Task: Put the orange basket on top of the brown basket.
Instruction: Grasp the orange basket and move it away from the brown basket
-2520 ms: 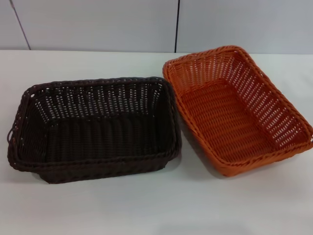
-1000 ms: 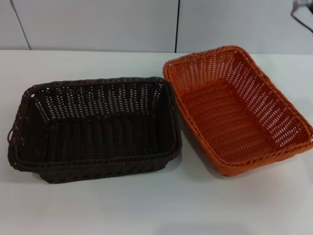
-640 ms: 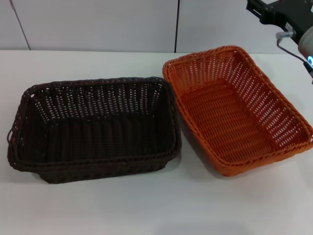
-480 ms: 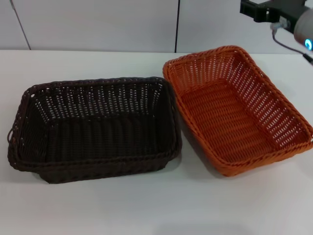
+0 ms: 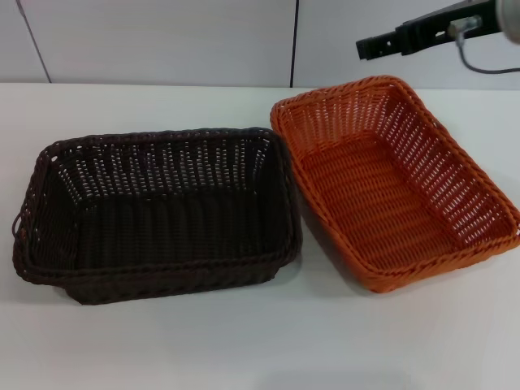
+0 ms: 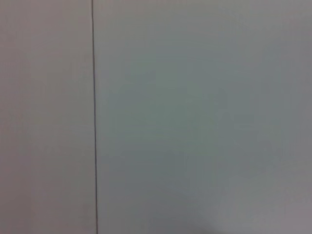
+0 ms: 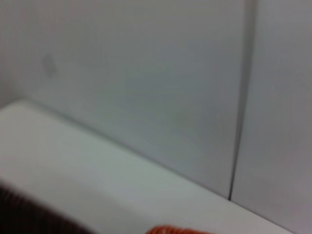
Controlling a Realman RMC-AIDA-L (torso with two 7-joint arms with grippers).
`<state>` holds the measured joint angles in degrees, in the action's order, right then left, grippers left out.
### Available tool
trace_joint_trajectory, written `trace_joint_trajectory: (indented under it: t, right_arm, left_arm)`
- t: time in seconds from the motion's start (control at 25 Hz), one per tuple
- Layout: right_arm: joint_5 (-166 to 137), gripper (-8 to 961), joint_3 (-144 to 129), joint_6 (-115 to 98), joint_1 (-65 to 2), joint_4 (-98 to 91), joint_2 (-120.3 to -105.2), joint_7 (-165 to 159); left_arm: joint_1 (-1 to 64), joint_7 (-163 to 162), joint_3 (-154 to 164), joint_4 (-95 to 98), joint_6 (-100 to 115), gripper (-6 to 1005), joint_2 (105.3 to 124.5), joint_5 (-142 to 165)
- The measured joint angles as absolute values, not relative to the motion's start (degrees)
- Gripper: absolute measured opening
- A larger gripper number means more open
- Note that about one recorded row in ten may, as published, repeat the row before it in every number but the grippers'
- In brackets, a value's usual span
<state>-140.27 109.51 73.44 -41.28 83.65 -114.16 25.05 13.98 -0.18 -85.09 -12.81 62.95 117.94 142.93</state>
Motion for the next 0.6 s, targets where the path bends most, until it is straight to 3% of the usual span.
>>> trace_joint_trajectory:
  t: [0.32,0.6]
  right_arm:
    - [-145.81,828,110.58,90.44,-43.18,92.86,-113.45,33.81]
    - [-145.59,828,105.17,95.00,-42.20,93.43,-114.50,33.90]
  left_arm:
    - [14.60,-0.33,-85.80,-11.69,62.11,781,117.95,142.91]
    - [14.41,-0.48,-86.34,-11.69,62.10,782,118.12,142.88]
